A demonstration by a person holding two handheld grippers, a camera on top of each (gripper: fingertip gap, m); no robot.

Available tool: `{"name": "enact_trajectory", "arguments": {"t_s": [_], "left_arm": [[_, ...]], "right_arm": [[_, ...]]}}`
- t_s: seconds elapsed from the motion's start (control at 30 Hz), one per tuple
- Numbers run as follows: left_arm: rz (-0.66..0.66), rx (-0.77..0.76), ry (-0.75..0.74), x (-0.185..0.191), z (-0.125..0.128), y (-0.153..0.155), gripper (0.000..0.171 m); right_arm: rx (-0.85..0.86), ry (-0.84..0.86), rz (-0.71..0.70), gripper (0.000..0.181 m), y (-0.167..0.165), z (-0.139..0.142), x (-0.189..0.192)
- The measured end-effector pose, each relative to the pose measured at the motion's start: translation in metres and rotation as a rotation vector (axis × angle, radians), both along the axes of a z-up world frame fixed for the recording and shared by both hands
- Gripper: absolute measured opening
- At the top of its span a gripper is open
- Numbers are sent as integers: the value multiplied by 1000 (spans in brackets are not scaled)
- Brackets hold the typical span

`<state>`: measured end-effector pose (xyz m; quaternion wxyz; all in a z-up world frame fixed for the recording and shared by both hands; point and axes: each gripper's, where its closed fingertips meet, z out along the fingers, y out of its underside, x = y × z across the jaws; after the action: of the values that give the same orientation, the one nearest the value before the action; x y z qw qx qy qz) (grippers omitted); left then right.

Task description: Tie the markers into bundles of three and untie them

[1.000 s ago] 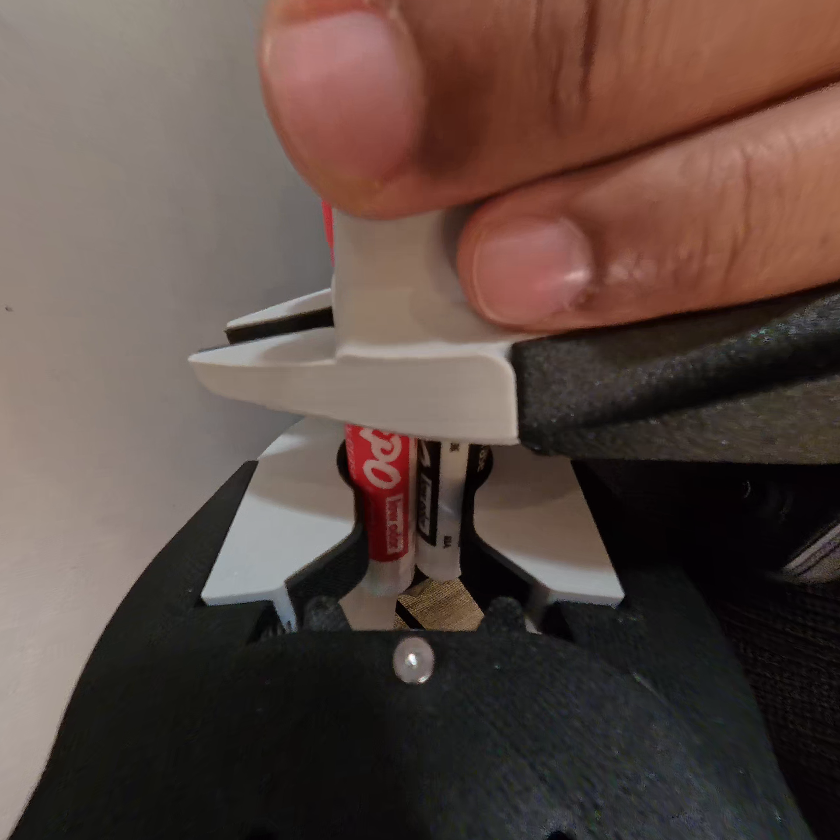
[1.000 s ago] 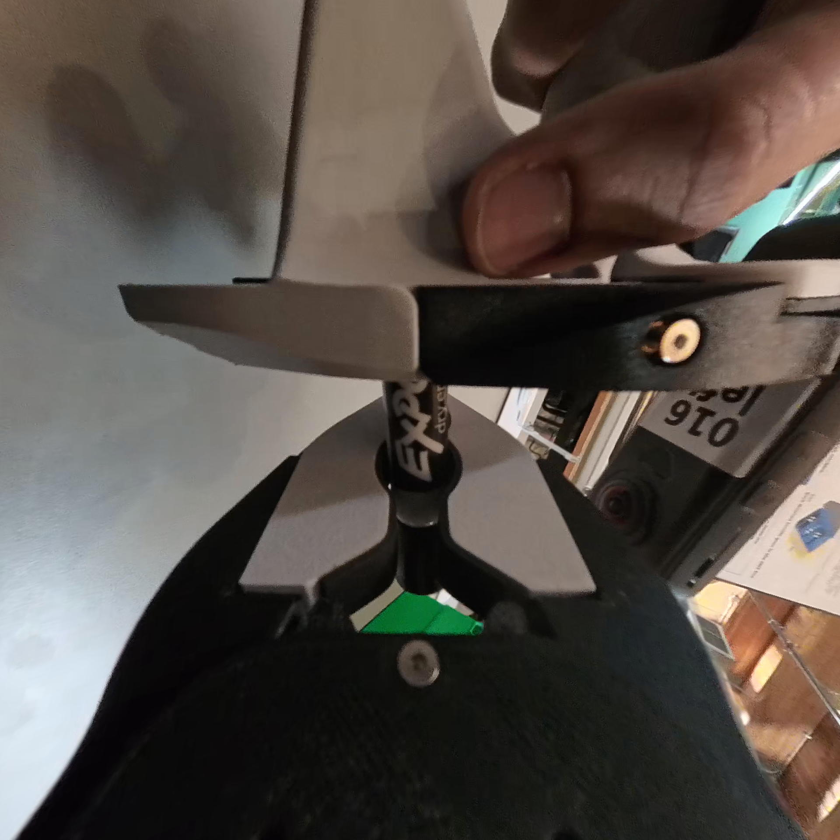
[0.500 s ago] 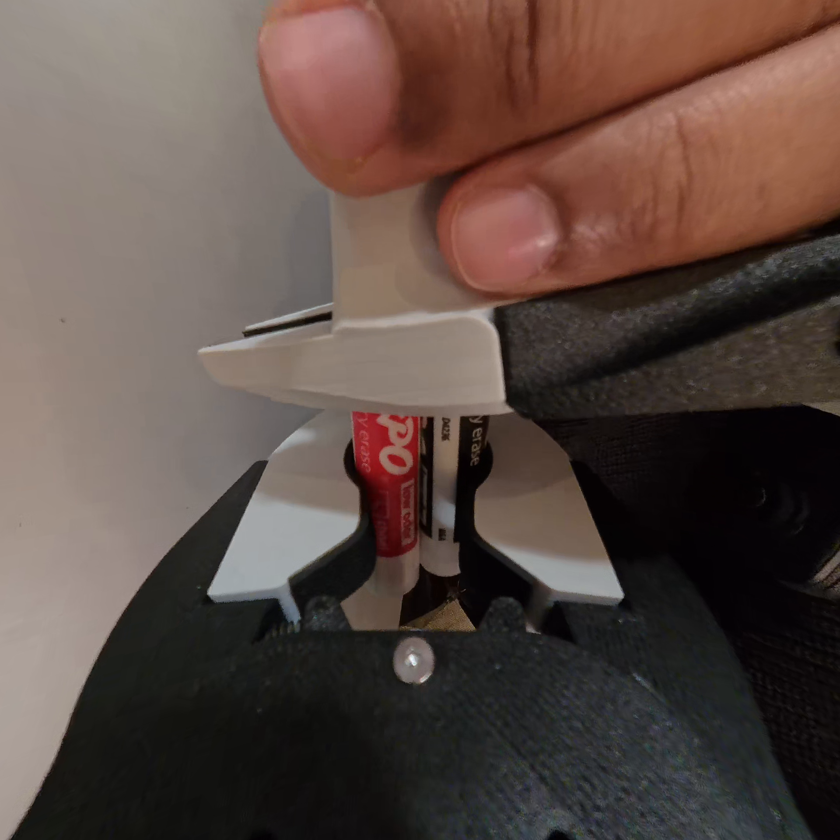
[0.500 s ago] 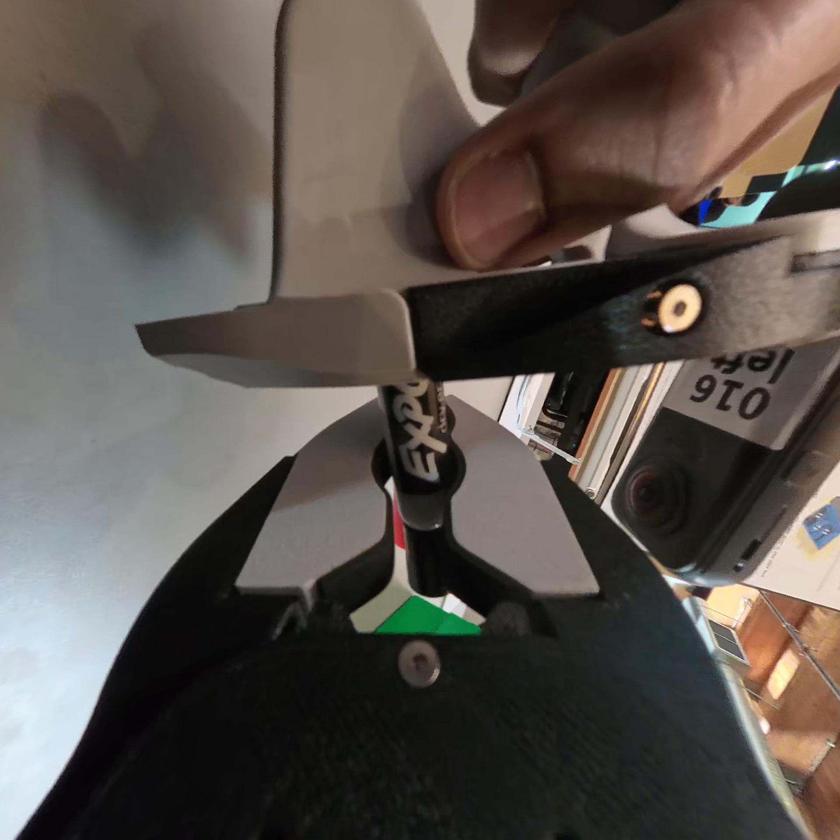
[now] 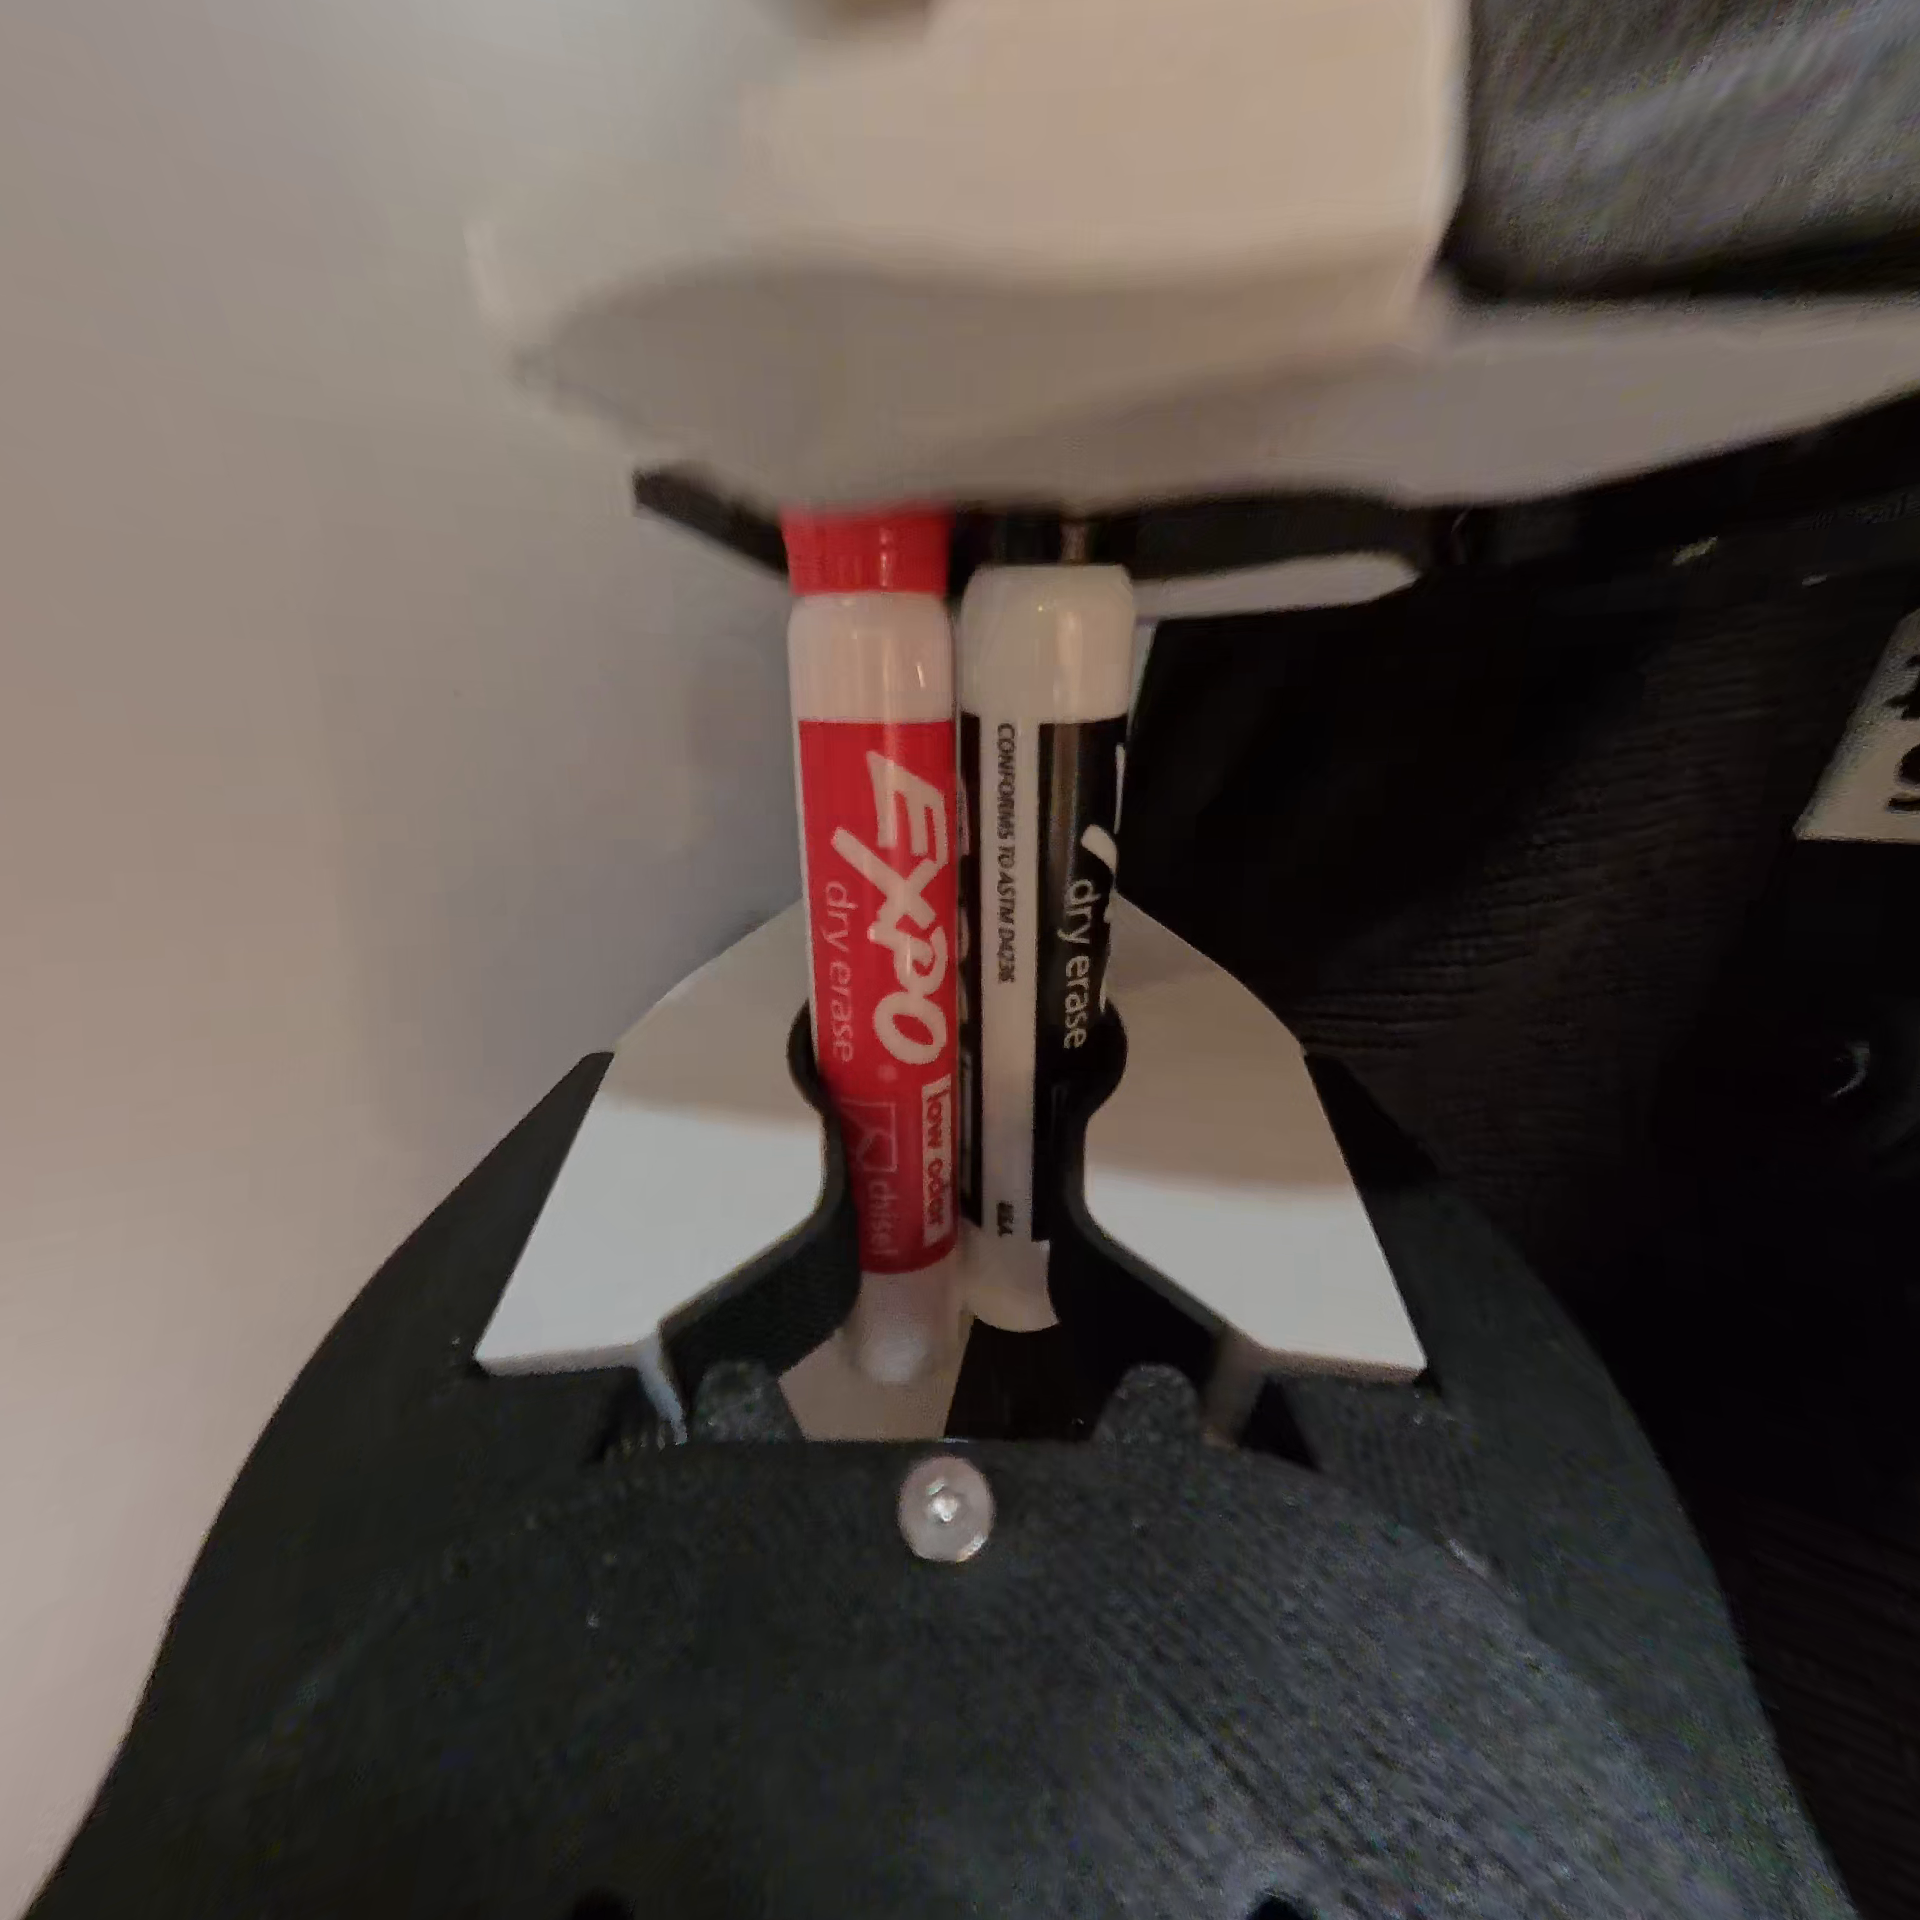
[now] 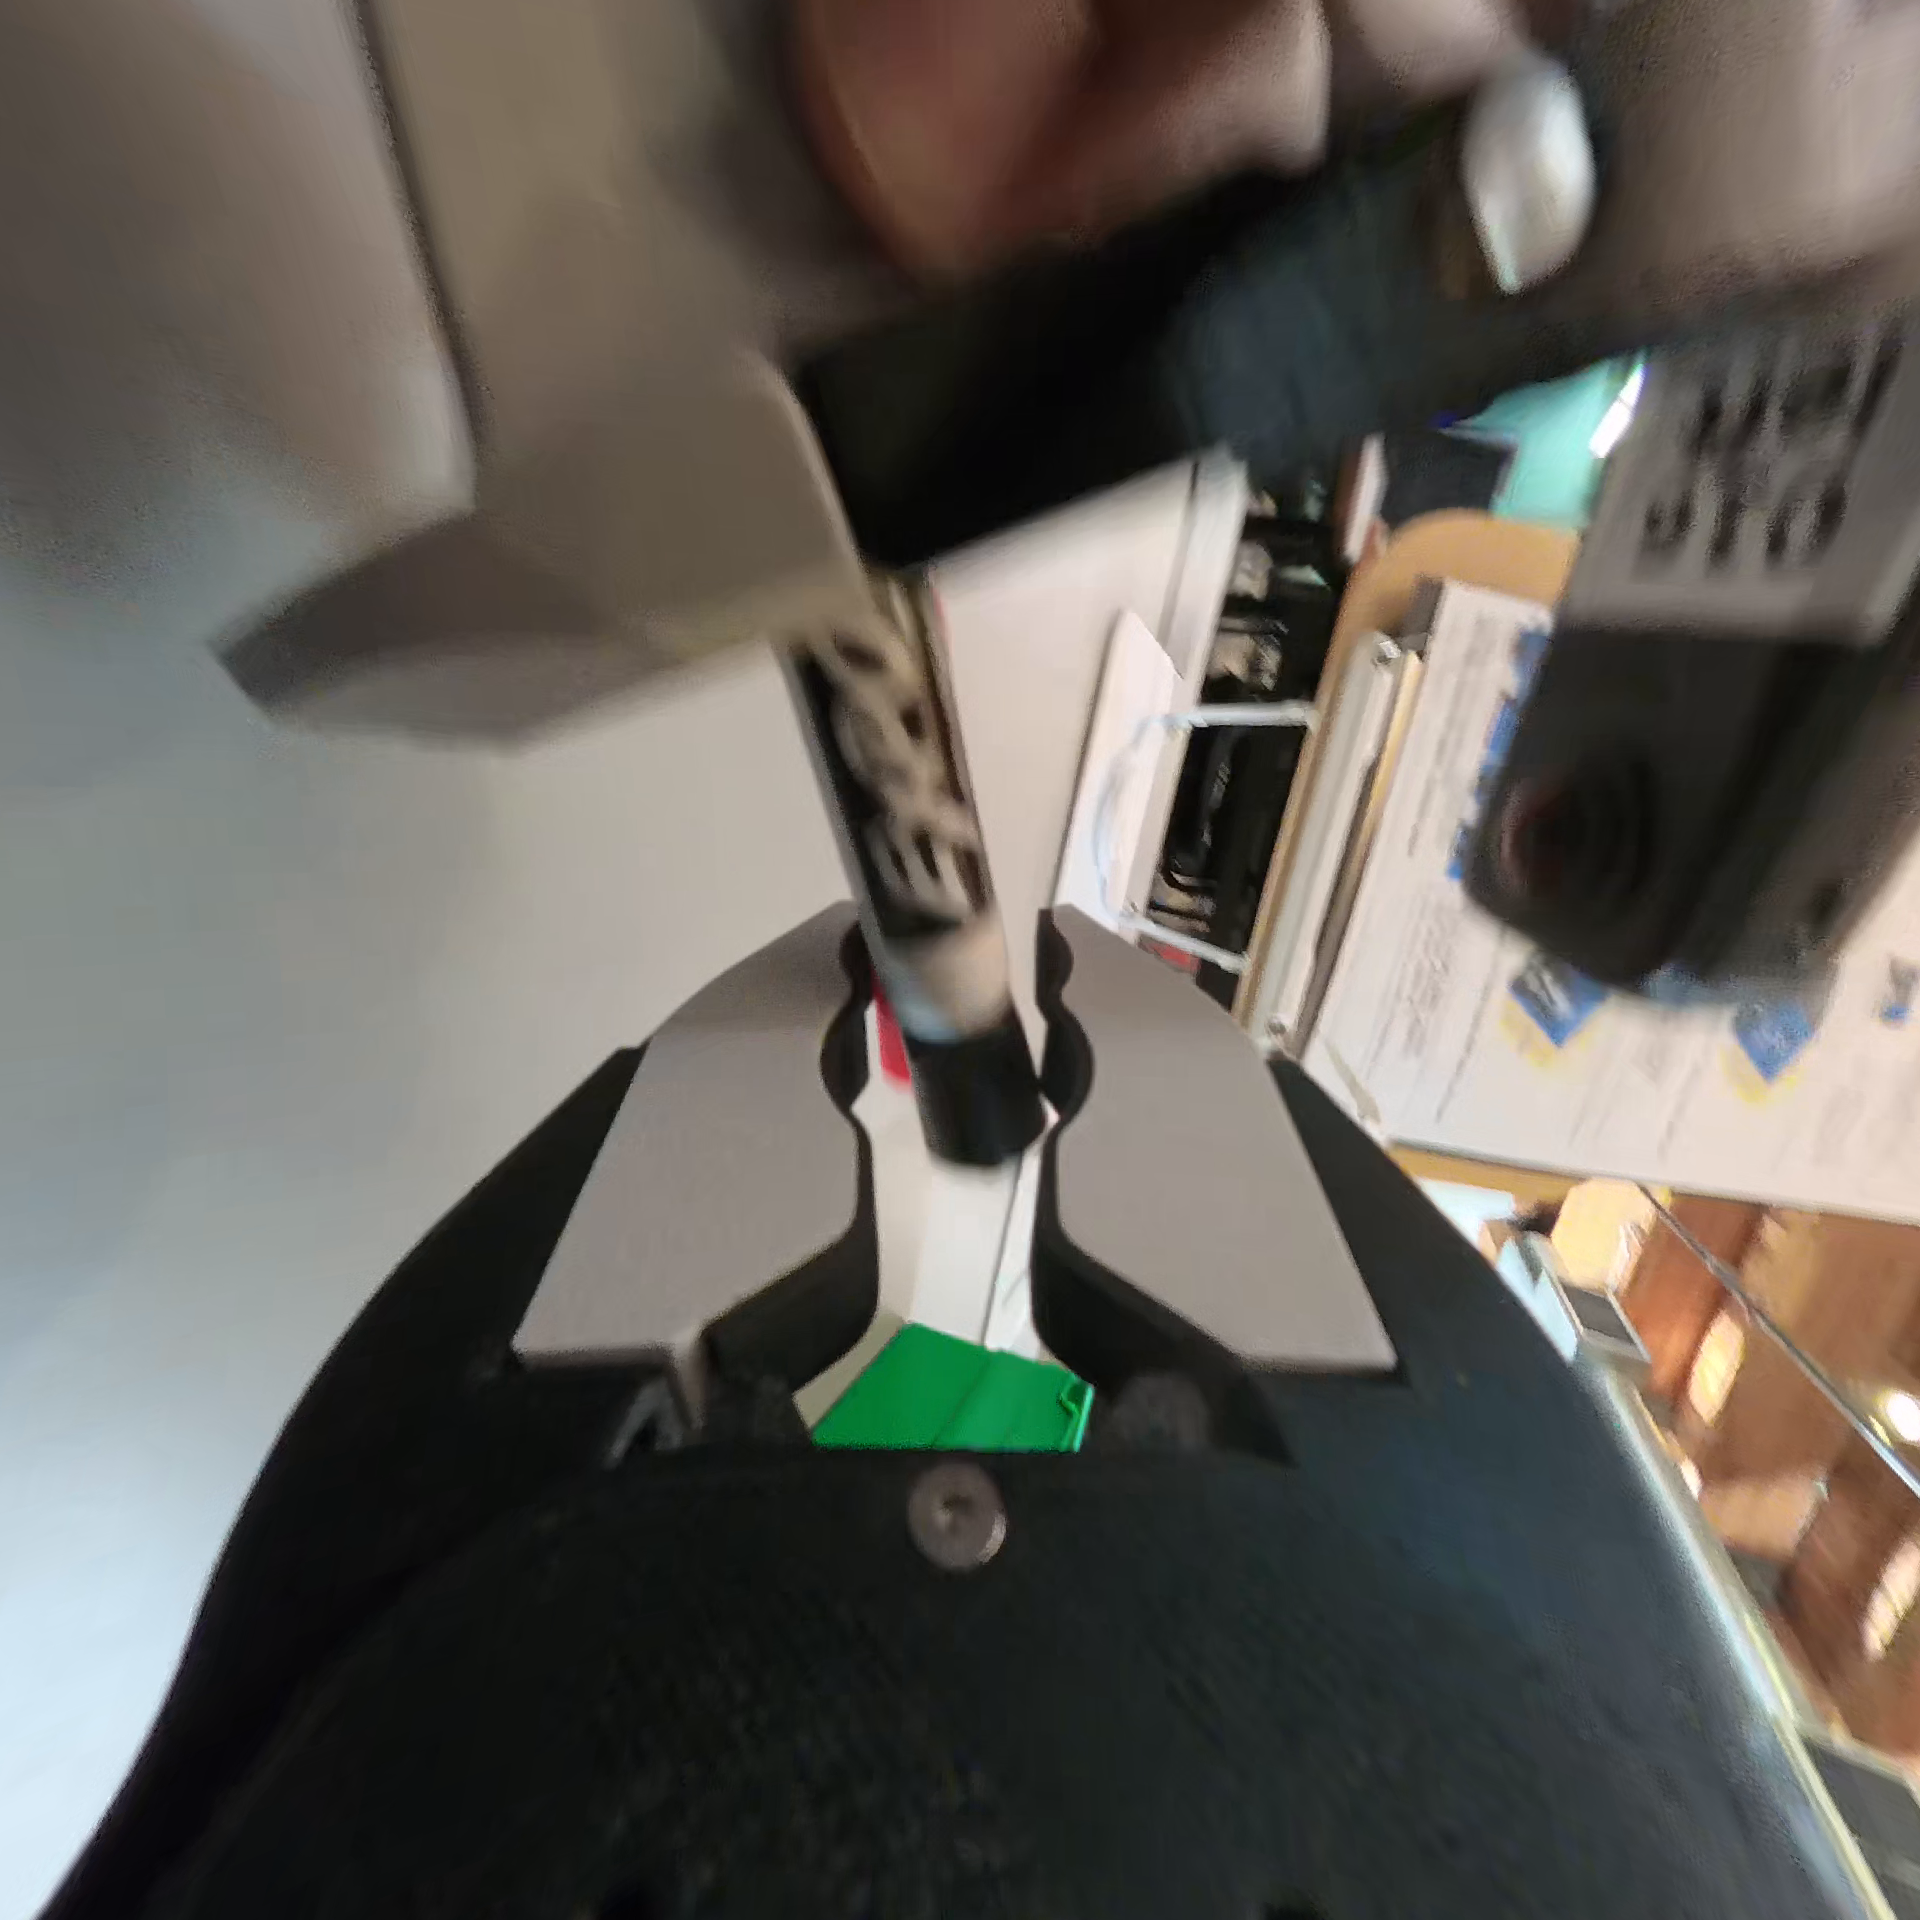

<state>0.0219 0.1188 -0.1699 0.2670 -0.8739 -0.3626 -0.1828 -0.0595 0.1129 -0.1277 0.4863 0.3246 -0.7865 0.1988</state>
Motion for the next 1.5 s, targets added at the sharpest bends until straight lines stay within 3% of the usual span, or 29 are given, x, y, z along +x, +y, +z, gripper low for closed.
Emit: {"name": "enact_trajectory", "arguments": {"t_s": [0.1,0.17,0.27,0.33,0.4,0.5,0.6,0.8,0.97,1.17,1.5], "left_arm": [[101,-20,70,-17,-4,-15,42],[170,-60,192,-37,-6,-31,42],[267,-147,413,-69,-7,-58,42],[300,-210,520,-80,-9,-68,42],[338,-220,589,-86,-9,-68,42],[386,-125,566,-83,-13,-49,42],[361,-121,551,-74,-18,-39,43],[385,-66,507,-65,-10,-38,43],[364,-110,525,-59,-12,-43,43],[351,-89,545,-56,-6,-35,42],[354,-86,543,-58,-7,-31,42]], "right_arm": [[-89,2,-51,27,7,9,-20],[-189,-19,-96,19,14,16,-39],[-343,-215,-196,17,24,11,-63],[-455,-492,-260,24,22,1,-67],[-596,-873,-287,31,12,-3,-55],[-789,-1445,-279,35,-6,10,-31],[-874,-1751,-306,42,-15,13,-21],[-956,-1947,-222,45,-30,31,-2],[-998,-1975,-217,50,-36,35,9],[-1054,-1967,-248,27,-33,32,2],[-1054,-2035,-269,23,-28,28,-1]]}}
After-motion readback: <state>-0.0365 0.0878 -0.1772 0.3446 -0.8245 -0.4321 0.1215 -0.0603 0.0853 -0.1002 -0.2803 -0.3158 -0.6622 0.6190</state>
